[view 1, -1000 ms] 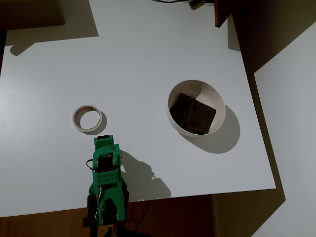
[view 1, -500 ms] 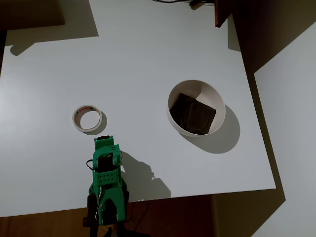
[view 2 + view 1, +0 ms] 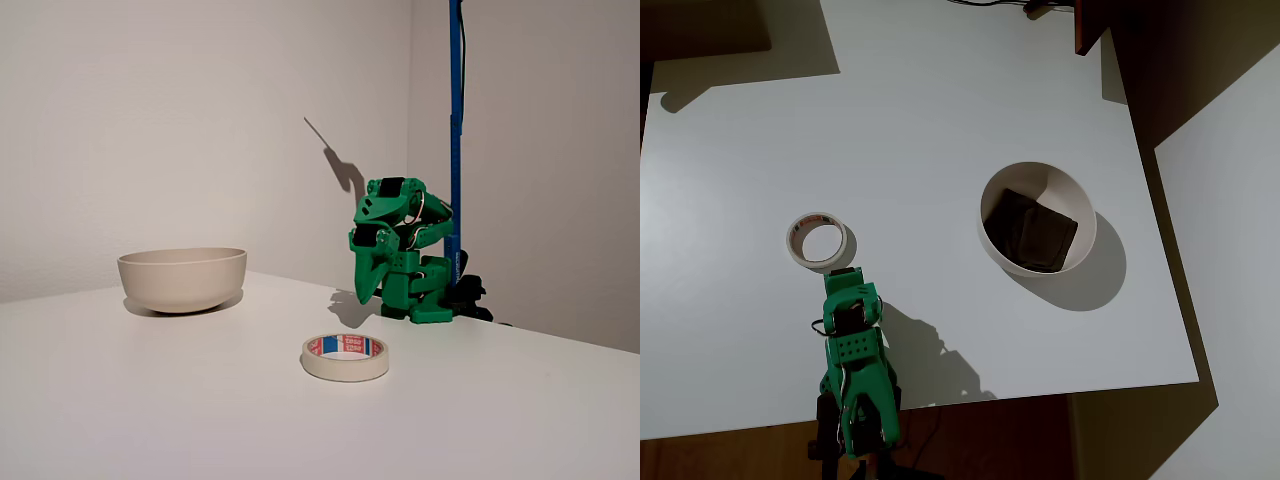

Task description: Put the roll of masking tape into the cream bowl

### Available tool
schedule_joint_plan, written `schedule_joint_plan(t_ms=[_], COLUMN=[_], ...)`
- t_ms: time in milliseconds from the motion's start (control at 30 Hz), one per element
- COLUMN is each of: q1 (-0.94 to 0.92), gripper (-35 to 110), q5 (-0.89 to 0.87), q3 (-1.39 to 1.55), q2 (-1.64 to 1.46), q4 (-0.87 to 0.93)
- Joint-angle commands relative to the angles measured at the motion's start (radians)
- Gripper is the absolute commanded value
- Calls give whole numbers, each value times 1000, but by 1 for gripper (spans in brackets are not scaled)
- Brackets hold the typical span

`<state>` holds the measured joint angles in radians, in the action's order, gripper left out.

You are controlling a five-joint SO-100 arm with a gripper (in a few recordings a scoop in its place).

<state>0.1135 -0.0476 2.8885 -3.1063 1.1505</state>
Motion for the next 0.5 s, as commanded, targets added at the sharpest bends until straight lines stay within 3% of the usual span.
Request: schedule_joint_plan(t_ms=[0,133,333,467], q1=[25,41,114,138], gripper=[-8,-8,-6,7], q5=[-14,-31,-57,-74], q3=[-169,-368,-425,-471], q2=[364,647,689,741], q4=[-114,-89,-100,-80])
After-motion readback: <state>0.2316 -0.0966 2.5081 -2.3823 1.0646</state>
